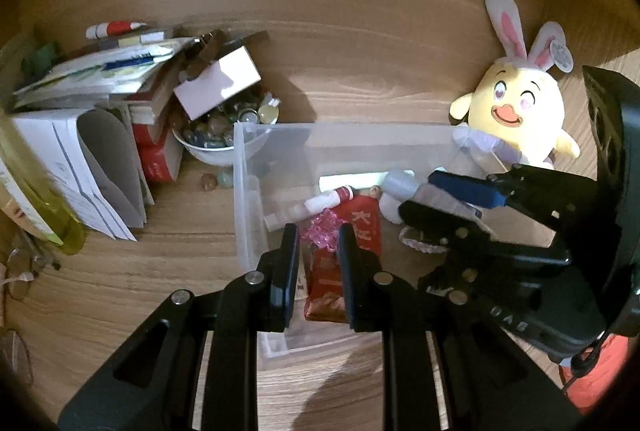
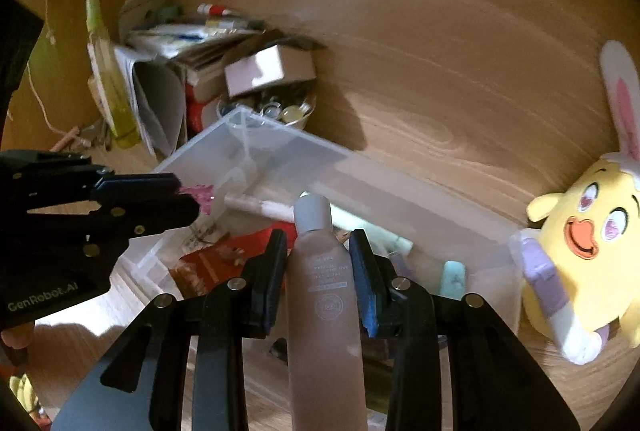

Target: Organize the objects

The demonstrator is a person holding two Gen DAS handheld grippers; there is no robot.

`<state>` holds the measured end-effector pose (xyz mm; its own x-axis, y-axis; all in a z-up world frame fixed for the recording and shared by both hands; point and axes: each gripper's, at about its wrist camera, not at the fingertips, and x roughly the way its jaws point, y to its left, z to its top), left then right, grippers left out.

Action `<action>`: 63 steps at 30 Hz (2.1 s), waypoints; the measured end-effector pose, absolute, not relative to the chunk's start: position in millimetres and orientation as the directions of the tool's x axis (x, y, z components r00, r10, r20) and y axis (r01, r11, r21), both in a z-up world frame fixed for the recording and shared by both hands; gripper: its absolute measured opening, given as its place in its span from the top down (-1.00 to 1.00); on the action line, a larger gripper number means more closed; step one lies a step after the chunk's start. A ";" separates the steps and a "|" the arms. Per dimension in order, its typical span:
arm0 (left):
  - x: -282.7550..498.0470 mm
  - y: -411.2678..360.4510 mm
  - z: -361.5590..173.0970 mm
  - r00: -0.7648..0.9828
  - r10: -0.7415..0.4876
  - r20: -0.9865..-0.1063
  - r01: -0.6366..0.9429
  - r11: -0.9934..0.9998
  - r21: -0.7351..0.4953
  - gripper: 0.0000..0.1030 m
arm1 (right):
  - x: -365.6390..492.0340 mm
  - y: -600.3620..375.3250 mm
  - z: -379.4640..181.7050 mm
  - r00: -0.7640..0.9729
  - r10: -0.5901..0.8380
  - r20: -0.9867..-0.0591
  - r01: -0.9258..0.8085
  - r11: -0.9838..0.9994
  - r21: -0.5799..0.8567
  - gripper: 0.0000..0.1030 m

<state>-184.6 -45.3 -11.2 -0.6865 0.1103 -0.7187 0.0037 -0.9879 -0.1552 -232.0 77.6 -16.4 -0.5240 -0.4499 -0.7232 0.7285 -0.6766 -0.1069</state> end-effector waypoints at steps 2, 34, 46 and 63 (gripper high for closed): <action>-185.4 -45.0 -13.5 -0.681 0.113 -0.724 0.002 -0.988 -0.157 0.63 | -231.8 73.9 -21.6 -0.505 -0.441 -0.742 0.736 -0.669 -0.103 0.43; -124.8 -34.9 11.3 -0.739 0.152 -0.656 -0.035 -0.982 -0.188 0.13 | -162.1 154.8 23.9 -0.582 -0.517 -0.628 0.680 -0.733 -0.026 -0.40; -90.2 -16.4 16.4 -0.798 0.087 -0.597 -0.027 -0.994 -0.108 -0.61 | -133.7 175.3 25.6 -0.630 -0.519 -0.578 0.646 -0.763 -0.018 -0.65; -76.0 -7.6 -8.3 -0.795 0.065 -0.604 0.002 -0.994 -0.111 -0.63 | -120.9 182.3 3.5 -0.628 -0.500 -0.596 0.625 -0.780 -0.003 -0.66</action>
